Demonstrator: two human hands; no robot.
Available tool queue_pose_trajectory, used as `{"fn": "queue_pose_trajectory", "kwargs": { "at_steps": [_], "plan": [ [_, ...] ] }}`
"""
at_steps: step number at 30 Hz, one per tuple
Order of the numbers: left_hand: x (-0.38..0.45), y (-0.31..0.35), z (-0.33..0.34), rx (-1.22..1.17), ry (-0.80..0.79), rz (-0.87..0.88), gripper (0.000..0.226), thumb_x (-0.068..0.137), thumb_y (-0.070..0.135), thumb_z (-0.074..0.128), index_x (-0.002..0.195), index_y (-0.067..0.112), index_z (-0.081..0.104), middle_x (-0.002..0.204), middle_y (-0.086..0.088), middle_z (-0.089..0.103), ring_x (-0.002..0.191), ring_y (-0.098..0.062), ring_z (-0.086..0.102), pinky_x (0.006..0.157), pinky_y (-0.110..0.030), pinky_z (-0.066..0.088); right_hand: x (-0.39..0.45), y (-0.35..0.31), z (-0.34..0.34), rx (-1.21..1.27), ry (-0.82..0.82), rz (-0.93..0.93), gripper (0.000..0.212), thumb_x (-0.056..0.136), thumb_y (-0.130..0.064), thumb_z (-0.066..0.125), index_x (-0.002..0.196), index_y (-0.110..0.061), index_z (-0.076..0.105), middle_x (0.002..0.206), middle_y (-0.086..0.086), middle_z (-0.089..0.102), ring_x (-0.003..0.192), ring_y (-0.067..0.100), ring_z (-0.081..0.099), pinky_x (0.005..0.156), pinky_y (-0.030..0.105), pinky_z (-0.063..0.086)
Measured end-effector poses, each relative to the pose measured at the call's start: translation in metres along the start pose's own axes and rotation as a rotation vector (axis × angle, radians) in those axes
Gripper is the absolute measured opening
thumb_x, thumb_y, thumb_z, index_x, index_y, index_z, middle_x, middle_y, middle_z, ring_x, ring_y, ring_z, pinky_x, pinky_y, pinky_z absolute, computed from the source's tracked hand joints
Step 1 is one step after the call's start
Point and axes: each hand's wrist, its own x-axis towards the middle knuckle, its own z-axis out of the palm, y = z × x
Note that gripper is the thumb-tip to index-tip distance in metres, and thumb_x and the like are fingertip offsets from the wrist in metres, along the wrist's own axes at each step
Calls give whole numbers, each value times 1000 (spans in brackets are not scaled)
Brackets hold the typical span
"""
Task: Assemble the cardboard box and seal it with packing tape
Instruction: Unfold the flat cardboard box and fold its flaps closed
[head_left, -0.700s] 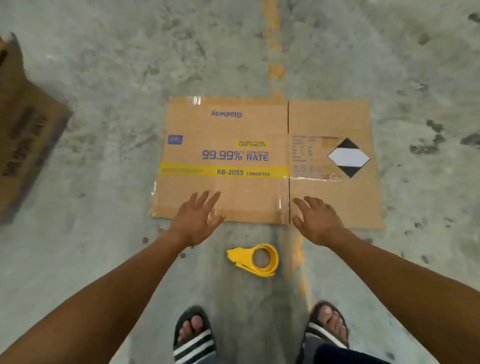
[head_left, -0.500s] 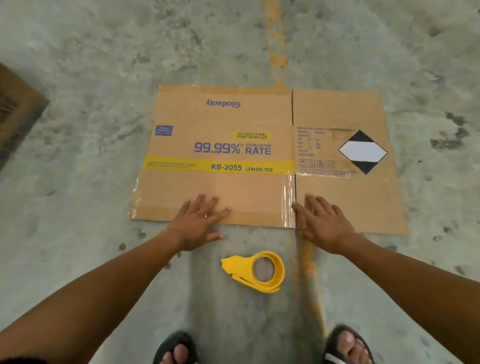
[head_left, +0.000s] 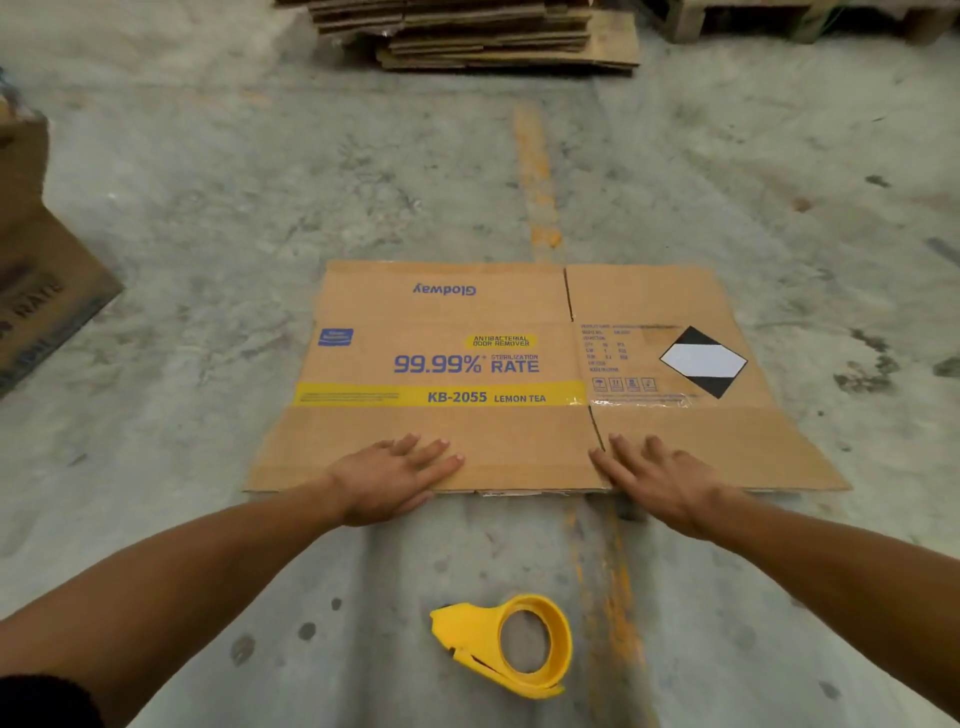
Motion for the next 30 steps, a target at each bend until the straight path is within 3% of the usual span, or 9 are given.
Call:
{"fn": "queue_pose_trajectory", "kwargs": {
  "at_steps": [4, 6, 9, 11, 17, 19, 21, 25, 30],
  "plan": [
    [51, -6, 59, -110, 32, -6, 82, 80, 59, -18, 155, 33, 2, 164, 1, 12, 145, -28, 28, 111, -41, 35, 66, -2, 60, 39, 29, 5, 95, 89, 0, 51, 154, -26, -13, 163, 8, 9, 131, 37, 37, 97, 46, 43],
    [77, -16, 82, -121, 35, -52, 53, 102, 42, 9, 152, 40, -10, 164, 4, 11, 142, -28, 35, 108, -39, 36, 98, -1, 90, 92, 70, 54, 86, 90, -3, 47, 155, -27, -4, 159, 3, 22, 130, 32, 42, 98, 42, 41],
    [109, -29, 103, -180, 206, -162, 100, 91, 1, 39, 134, 57, -32, 162, 14, 17, 115, -35, 60, 89, -37, 45, 133, 8, 126, 240, 273, 206, 71, 90, -23, 52, 151, -29, 18, 153, 2, 38, 132, 27, 42, 106, 38, 33],
    [124, -33, 107, -226, 334, -185, 103, 82, -3, 39, 139, 60, -21, 158, 17, 28, 106, -35, 62, 75, -33, 41, 146, 18, 145, 330, 477, 375, 74, 83, -37, 62, 146, -32, 24, 155, 8, 35, 140, 30, 32, 112, 44, 20],
    [150, -46, 86, -399, 659, -235, 91, 78, -1, 39, 144, 59, 23, 130, -1, 63, 98, -37, 63, 80, -39, 51, 177, 46, 128, 1597, 1052, 830, 86, 86, -16, 57, 157, -20, 9, 164, 11, 3, 150, 27, 6, 121, 42, 12],
    [148, -56, 71, -444, 691, -285, 85, 79, 0, 41, 143, 55, 32, 94, -2, 68, 88, -34, 63, 79, -40, 50, 185, 56, 102, 1774, 1189, 1027, 85, 89, -15, 56, 157, -25, 6, 165, 8, -3, 150, 25, 7, 121, 41, 15],
    [139, -65, 58, -456, 732, -336, 86, 79, -3, 44, 142, 55, 36, 64, 4, 48, 76, -29, 60, 75, -38, 49, 189, 61, 94, 1818, 1079, 1233, 86, 90, -23, 55, 156, -34, 2, 165, 5, -5, 148, 31, 15, 117, 43, 24],
    [116, -77, 45, -430, 865, -378, 92, 77, -7, 42, 139, 60, 32, 82, -10, 67, 79, -34, 64, 70, -36, 49, 199, 52, 94, 2182, 637, 1057, 92, 91, -39, 61, 154, -38, -6, 162, 6, 19, 139, 39, 34, 106, 56, 37],
    [94, -82, 23, -388, 1025, -396, 77, 82, -7, 49, 140, 45, 46, 106, -8, 74, 94, -33, 68, 80, -34, 49, 201, 50, 81, 2282, 724, 932, 80, 89, -15, 67, 147, -28, 15, 131, 14, 51, 94, 32, 63, 57, 43, 56]
  ]
}}
